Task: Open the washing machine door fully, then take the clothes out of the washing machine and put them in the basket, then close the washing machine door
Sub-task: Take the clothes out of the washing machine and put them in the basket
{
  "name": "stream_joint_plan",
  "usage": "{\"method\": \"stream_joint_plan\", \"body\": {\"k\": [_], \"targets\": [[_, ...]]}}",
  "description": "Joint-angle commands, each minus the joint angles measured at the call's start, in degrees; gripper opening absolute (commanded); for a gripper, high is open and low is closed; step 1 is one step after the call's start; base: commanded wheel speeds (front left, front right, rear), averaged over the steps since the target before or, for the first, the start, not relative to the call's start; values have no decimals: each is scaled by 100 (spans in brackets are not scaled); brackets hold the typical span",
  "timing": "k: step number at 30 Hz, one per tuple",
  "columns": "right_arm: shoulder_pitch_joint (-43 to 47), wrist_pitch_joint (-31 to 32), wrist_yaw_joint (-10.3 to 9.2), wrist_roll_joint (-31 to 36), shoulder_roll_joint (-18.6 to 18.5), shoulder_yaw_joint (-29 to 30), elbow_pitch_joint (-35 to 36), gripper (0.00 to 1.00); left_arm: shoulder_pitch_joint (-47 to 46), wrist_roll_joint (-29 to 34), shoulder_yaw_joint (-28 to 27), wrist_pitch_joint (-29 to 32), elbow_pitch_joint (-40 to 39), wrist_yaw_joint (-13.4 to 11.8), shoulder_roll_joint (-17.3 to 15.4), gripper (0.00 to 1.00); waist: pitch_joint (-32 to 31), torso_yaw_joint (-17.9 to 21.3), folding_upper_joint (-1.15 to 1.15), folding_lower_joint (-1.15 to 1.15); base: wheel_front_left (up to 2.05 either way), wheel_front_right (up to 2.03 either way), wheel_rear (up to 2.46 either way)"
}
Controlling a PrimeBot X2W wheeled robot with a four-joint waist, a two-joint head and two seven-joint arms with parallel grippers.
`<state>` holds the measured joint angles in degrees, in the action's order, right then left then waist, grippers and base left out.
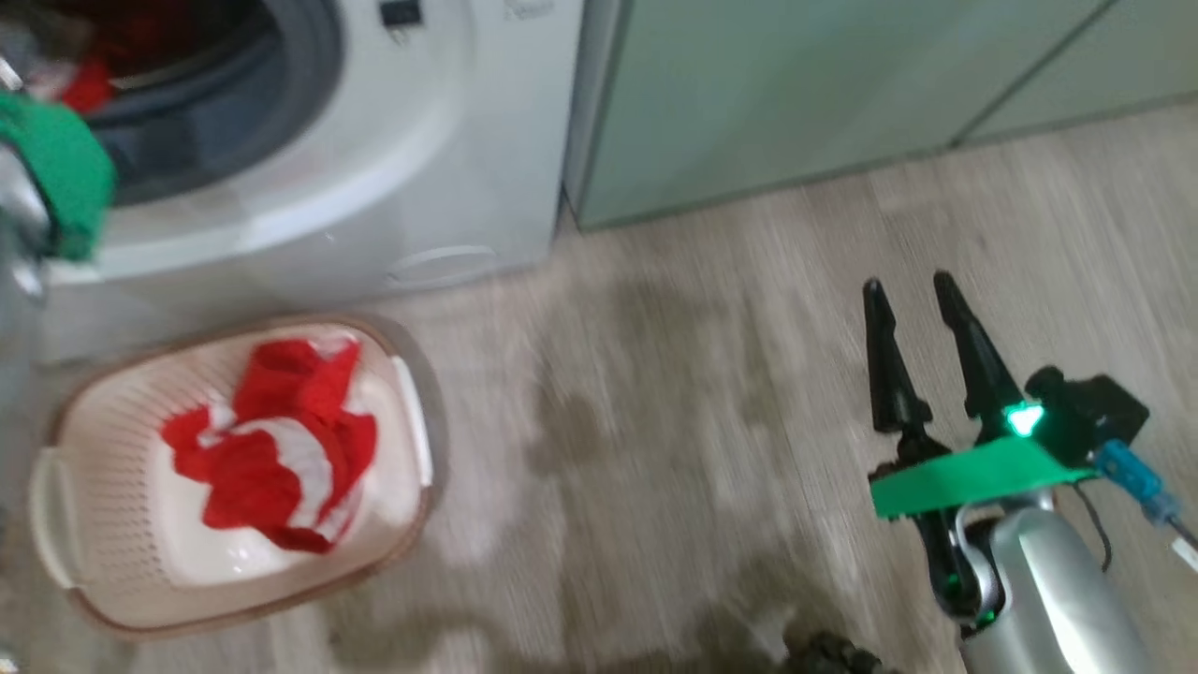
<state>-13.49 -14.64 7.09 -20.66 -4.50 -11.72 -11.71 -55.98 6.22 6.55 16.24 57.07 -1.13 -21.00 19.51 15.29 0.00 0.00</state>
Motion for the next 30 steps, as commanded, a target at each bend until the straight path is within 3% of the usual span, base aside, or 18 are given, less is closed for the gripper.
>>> {"method": "stream_joint_plan", "body": {"k": [1,12,25,26,27,28,30], "targets": [[-171,-36,40,16,47,-88,213,100,-485,129,-37,59,-22,-63,-388,100,595,333,0,0,0,0,0],[-524,-36,40,-8,145,-181,312,100,-2051,472,263,392,788,-257,-859,100,1388,665,0,0,0,0,0],[-676,-36,40,-187,161,-228,443,100,-2762,675,591,793,1442,-286,-1274,100,1899,764,0,0,0,0,0],[-686,-36,40,-190,161,-226,445,100,-2768,646,580,792,1460,-299,-1261,82,1916,759,0,0,0,0,0],[-694,-36,40,-192,161,-222,446,100,-2763,619,574,786,1477,-301,-1244,47,1928,752,0,0,0,0,0],[-702,-36,40,-191,161,-216,443,100,-2750,595,572,771,1492,-305,-1226,0,1935,742,0,0,0,0,0],[-711,-36,40,-188,161,-209,439,100,-2729,565,566,740,1505,-304,-1203,0,1936,732,0,0,0,0,0]]}}
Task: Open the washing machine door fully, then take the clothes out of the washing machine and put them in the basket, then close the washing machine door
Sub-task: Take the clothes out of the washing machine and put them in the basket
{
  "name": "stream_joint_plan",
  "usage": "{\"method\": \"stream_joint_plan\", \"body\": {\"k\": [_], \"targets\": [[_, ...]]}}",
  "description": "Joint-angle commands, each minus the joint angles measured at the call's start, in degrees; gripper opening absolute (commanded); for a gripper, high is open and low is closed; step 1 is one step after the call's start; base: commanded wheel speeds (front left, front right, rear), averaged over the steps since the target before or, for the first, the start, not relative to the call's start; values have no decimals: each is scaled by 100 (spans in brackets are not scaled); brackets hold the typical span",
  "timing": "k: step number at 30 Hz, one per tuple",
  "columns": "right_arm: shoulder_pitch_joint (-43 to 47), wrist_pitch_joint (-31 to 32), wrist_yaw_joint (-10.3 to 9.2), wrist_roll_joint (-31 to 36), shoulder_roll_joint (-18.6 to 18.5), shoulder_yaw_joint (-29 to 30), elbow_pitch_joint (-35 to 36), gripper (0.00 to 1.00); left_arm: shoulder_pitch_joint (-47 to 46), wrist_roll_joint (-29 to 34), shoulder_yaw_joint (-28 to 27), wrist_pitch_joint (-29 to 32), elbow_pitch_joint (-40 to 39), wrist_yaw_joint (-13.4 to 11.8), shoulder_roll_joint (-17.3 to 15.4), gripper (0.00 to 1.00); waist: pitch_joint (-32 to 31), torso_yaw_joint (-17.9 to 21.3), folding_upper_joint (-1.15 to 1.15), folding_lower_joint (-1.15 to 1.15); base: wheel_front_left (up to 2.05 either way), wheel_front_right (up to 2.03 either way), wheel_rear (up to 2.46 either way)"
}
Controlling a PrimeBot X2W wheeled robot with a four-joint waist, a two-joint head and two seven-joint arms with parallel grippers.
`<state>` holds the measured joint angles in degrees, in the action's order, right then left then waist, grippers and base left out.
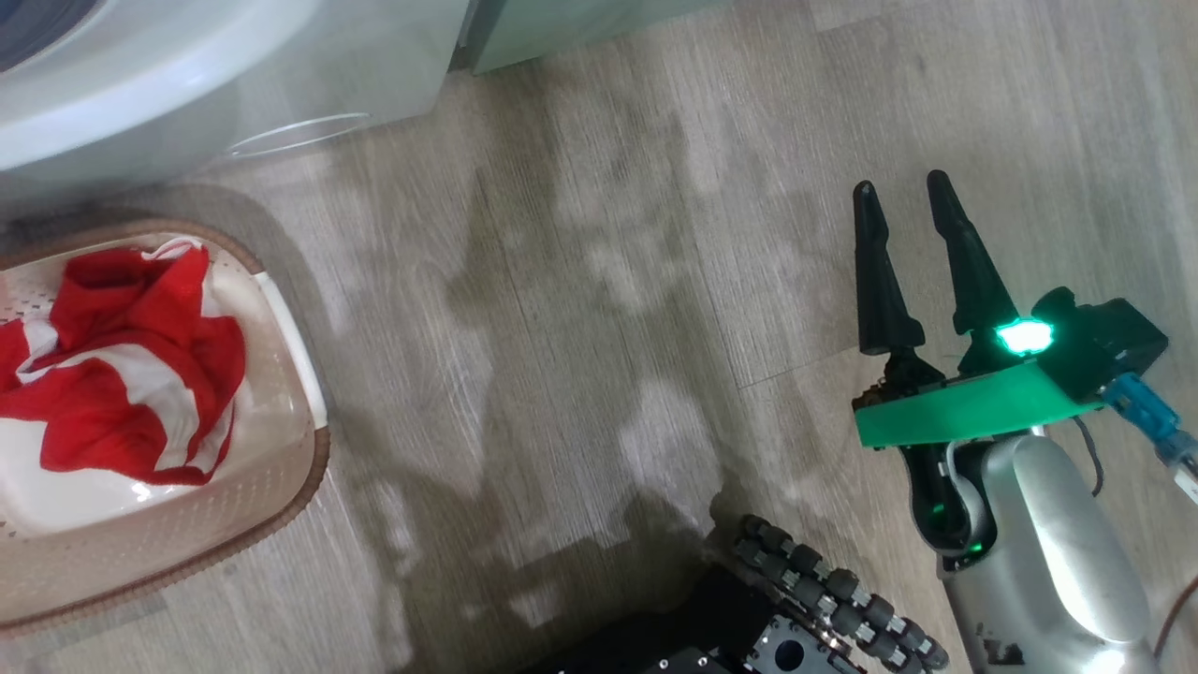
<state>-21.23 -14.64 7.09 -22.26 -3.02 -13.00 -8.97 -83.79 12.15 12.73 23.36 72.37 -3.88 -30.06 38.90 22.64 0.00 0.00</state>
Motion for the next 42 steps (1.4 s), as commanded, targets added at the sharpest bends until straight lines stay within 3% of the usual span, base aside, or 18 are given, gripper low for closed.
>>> {"method": "stream_joint_plan", "body": {"k": [1,8,18,24,30,36,42], "targets": [[53,-36,40,-22,13,-65,160,100,81,-74,-73,-26,-16,-39,-261,0,-13,-21,0,0,0,0,0],[133,-36,40,102,13,163,131,100,440,-380,-180,-1039,-76,-239,158,0,-336,-284,0,0,0,0,0],[517,-36,40,237,-45,309,-24,100,1647,-907,-356,-2707,-94,-351,990,0,-1456,-769,0,0,0,0,0],[778,-36,40,214,-191,283,-116,100,2339,-1534,-712,-3439,-73,193,1424,0,-2100,-998,0,0,0,0,0],[1087,-36,40,185,-321,278,-200,100,3207,-2038,-990,-3767,-216,701,1756,0,-2683,-1196,0,0,0,0,0],[1255,-36,40,133,-403,180,-246,100,4268,-2468,-1268,-3830,-650,919,1952,0,-3065,-1213,0,0,0,0,0],[1336,-36,40,96,-488,134,-242,100,5211,-2662,-1192,-3777,-656,1073,2183,0,-3202,-1206,0,0,0,0,0]]}}
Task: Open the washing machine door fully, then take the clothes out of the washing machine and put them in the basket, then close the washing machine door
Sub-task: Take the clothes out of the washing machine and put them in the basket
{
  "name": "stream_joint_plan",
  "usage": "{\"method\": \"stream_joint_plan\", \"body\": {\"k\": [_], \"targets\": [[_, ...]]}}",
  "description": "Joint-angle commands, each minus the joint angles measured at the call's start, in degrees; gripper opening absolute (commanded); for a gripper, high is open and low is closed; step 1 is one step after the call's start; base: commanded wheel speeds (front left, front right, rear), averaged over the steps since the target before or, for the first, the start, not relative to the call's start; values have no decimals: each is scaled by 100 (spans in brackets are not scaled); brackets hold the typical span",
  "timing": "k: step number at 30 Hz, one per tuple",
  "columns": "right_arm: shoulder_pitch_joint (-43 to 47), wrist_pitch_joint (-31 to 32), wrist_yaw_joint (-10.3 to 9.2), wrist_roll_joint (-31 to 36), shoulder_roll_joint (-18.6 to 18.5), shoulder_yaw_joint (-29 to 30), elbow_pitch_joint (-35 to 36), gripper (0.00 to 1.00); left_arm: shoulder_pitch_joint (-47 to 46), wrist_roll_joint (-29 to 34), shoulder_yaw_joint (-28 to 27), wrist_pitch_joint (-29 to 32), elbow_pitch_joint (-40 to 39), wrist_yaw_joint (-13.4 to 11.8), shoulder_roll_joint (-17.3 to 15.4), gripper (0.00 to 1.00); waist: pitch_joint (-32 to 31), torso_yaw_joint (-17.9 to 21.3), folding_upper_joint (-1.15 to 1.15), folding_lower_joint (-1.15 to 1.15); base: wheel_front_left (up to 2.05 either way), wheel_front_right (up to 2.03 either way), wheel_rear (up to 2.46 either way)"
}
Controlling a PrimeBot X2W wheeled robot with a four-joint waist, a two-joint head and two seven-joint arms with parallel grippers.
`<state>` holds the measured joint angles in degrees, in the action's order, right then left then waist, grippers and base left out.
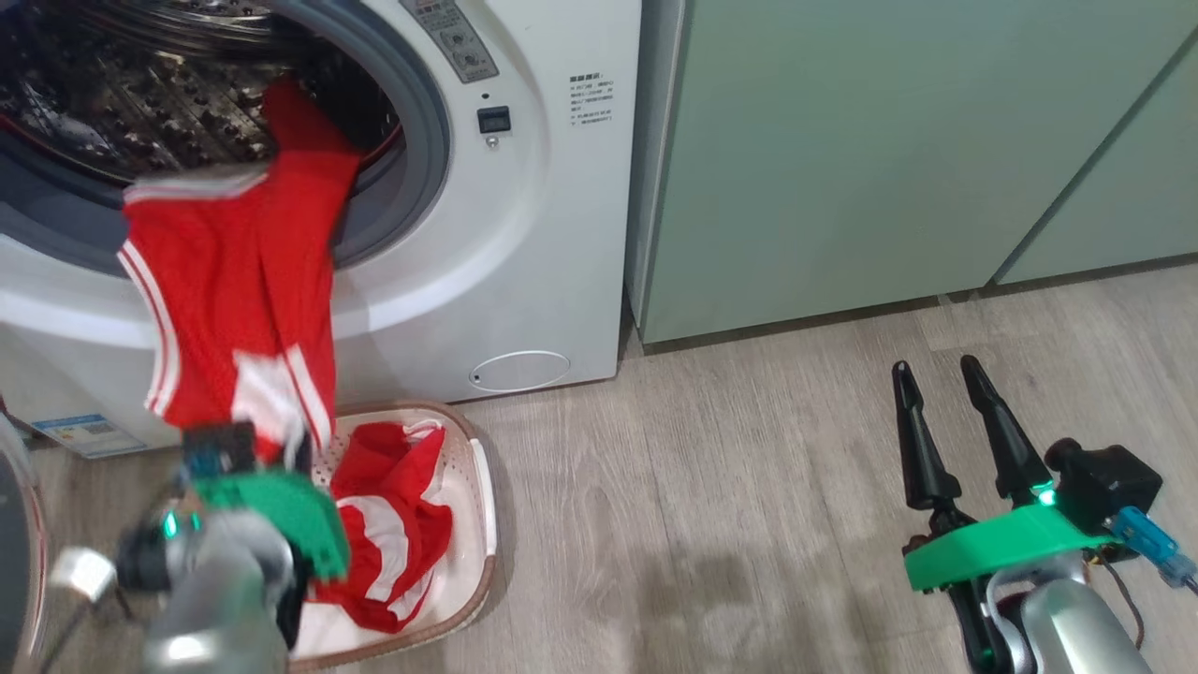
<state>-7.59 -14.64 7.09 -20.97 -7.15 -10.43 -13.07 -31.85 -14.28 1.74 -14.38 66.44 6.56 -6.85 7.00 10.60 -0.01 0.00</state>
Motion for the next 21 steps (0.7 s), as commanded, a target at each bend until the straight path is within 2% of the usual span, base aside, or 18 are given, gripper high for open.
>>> {"method": "stream_joint_plan", "body": {"k": [1,9,21], "targets": [[-23,-36,40,-35,-85,-125,173,100,125,-45,-64,39,-22,42,-103,0,-10,-2,1,0,0,0,0],[-111,-36,40,-39,-123,-137,242,100,349,-144,88,338,297,77,-71,0,242,57,1,0,0,0,0],[-412,-36,40,-4,-94,-31,372,100,19,-518,442,1363,597,91,-52,0,1086,274,1,0,0,0,0]]}}
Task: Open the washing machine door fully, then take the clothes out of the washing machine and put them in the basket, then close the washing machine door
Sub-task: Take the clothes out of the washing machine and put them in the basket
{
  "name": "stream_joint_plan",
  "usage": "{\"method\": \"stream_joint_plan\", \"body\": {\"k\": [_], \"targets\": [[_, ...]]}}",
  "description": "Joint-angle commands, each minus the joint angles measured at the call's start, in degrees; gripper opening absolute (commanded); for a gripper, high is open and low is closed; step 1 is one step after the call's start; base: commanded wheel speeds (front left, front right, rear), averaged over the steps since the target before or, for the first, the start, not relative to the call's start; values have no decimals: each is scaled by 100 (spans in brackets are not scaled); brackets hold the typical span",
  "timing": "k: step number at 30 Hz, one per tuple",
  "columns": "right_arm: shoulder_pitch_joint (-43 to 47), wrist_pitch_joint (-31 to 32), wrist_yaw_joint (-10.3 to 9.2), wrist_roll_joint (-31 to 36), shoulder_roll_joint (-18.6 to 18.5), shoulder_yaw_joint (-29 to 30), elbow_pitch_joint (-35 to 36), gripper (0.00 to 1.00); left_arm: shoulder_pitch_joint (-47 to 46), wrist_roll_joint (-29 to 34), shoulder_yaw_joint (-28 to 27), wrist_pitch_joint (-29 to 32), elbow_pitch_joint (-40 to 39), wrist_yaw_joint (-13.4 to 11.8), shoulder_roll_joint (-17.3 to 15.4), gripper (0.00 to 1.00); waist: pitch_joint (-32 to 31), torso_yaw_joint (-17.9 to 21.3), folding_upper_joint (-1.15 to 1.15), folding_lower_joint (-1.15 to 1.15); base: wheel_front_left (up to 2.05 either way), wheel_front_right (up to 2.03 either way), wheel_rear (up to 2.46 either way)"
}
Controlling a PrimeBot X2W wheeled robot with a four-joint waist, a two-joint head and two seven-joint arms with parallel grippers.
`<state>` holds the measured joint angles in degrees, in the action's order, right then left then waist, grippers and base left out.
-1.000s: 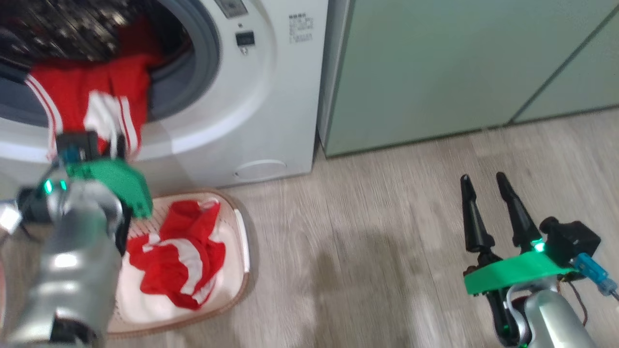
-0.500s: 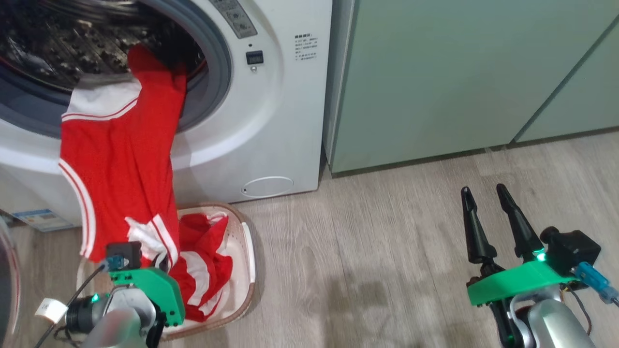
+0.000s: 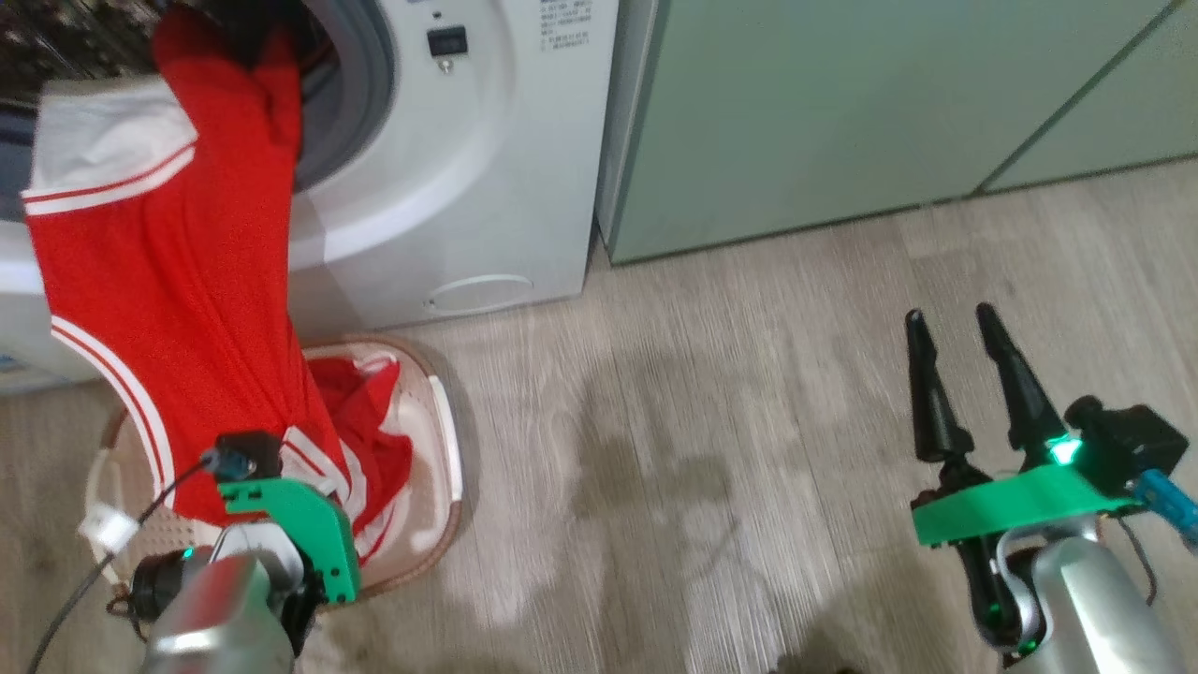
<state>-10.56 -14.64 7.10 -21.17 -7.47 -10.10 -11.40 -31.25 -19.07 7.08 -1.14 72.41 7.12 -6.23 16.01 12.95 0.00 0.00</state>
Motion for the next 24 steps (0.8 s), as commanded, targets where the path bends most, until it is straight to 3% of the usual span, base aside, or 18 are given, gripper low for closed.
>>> {"method": "stream_joint_plan", "body": {"k": [1,11,23,24], "targets": [[-146,-36,39,23,-60,-35,221,100,-81,-82,-39,171,11,35,-107,0,272,35,0,0,0,0,0],[-483,-36,39,80,-53,18,355,100,-372,-539,84,1051,108,36,-355,0,1004,172,0,0,0,0,0],[-692,-36,39,125,-57,152,440,100,-713,-682,77,1070,146,-48,-495,0,1537,153,0,0,0,0,0],[-715,-36,39,130,-52,175,438,100,-733,-609,167,854,147,-37,-500,7,1529,149,0,0,0,0,0]]}}
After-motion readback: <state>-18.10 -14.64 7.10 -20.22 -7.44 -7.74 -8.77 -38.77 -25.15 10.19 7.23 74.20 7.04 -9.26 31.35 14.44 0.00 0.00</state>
